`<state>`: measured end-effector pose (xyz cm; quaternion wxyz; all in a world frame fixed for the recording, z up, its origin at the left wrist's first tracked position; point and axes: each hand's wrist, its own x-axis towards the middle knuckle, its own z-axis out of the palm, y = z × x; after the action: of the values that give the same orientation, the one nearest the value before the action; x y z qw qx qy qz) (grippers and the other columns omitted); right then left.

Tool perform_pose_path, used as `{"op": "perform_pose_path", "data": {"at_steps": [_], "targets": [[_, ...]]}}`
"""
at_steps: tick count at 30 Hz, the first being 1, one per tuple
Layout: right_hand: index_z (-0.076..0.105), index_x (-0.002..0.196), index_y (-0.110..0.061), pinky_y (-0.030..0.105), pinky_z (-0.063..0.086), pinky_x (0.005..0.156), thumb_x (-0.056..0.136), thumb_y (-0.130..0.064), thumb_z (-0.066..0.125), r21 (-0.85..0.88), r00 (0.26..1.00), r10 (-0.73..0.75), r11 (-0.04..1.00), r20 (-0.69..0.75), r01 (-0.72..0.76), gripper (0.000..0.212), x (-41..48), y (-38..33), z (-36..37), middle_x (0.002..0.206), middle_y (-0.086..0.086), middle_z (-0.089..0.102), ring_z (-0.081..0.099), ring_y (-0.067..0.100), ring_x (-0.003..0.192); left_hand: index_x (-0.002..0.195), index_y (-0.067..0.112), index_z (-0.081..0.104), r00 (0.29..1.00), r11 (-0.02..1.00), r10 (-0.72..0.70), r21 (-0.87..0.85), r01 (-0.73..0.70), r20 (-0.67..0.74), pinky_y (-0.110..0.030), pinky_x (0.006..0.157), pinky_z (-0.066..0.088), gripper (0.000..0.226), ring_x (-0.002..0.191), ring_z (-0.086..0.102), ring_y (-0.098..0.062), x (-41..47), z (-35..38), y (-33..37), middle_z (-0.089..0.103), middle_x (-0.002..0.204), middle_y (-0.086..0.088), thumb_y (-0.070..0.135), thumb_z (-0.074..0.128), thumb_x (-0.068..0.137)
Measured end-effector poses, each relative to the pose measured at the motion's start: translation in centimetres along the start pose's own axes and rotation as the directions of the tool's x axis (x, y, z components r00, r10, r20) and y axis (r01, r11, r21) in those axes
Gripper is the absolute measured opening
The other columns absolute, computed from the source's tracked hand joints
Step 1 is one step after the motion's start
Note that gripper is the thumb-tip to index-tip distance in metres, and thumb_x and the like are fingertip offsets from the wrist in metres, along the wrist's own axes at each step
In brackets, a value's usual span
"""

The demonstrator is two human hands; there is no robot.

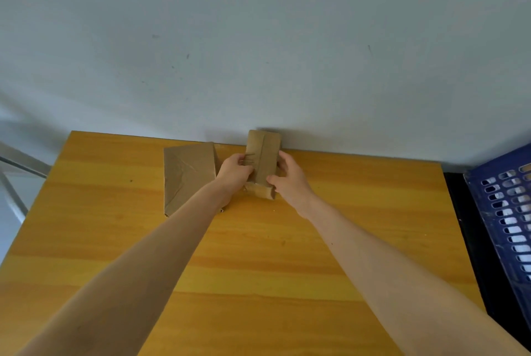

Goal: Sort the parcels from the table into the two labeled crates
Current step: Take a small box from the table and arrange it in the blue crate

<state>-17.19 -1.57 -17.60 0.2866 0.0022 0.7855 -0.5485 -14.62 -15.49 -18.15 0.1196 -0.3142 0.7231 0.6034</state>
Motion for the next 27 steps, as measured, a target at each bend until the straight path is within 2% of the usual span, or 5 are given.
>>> {"op": "perform_pose_path", "data": {"at_steps": [10, 14, 17, 23, 27], "targets": [[0.035, 0.145, -0.020, 0.035, 0.055, 0.089, 0.088, -0.021, 0.070, 0.289, 0.998, -0.031, 0.956, -0.063, 0.048, 0.067, -5.6, -1.0, -3.5, 0.123, -0.002, 0.063, 0.065, 0.015, 0.106, 0.139, 0.029, 0.048, 0.966, 0.966, 0.251, 0.041, -0.254, 0.061, -0.026, 0.102, 0.029, 0.053, 0.142, 0.028, -0.020, -8.5, 1.0, 2.2, 0.034, 0.153, -0.003, -0.002, 0.030, 0.100], [0.038, 0.141, -0.025, 0.024, 0.055, 0.071, 0.078, -0.040, 0.078, 0.321, 0.995, -0.080, 0.942, -0.065, 0.096, 0.077, -10.3, -0.8, -5.7, 0.117, -0.008, 0.065, 0.067, 0.008, 0.098, 0.138, 0.039, 0.045, 0.928, 0.927, 0.367, 0.058, -0.371, 0.066, -0.007, 0.087, 0.040, 0.050, 0.140, 0.025, -0.015, -13.5, 3.4, 2.7, 0.028, 0.154, 0.003, 0.006, 0.034, 0.102], [0.039, 0.141, -0.022, 0.037, 0.056, 0.090, 0.074, -0.037, 0.082, 0.327, 0.987, -0.141, 0.932, -0.073, 0.157, 0.081, -14.3, 0.5, -7.6, 0.121, -0.004, 0.064, 0.067, 0.014, 0.104, 0.135, 0.042, 0.047, 0.908, 0.906, 0.417, 0.067, -0.418, 0.038, -0.004, 0.064, 0.040, 0.051, 0.135, 0.028, -0.013, -17.4, 5.9, 2.3, 0.029, 0.152, 0.005, 0.006, 0.037, 0.101], [0.039, 0.140, -0.026, 0.043, 0.052, 0.097, 0.072, -0.039, 0.082, 0.315, 0.976, -0.214, 0.924, -0.040, 0.215, 0.082, -22.0, 3.2, -11.4, 0.121, -0.005, 0.063, 0.065, 0.016, 0.107, 0.139, 0.039, 0.044, 0.879, 0.881, 0.472, 0.068, -0.468, -0.064, -0.031, 0.107, 0.033, 0.064, 0.143, 0.023, -0.019, -24.9, 10.3, 0.8, 0.030, 0.154, 0.004, -0.008, 0.031, 0.097], [0.051, 0.136, -0.025, 0.036, 0.051, 0.096, 0.077, -0.040, 0.072, 0.256, 0.956, -0.292, 0.924, -0.003, 0.283, 0.064, -26.3, 4.4, -14.0, 0.124, -0.006, 0.064, 0.064, 0.012, 0.109, 0.147, 0.032, 0.032, 0.887, 0.904, 0.402, -0.052, -0.423, -0.226, -0.033, 0.102, 0.041, 0.062, 0.141, 0.030, -0.022, -29.6, 12.8, 0.1, 0.036, 0.152, -0.001, -0.005, 0.037, 0.098]]}}
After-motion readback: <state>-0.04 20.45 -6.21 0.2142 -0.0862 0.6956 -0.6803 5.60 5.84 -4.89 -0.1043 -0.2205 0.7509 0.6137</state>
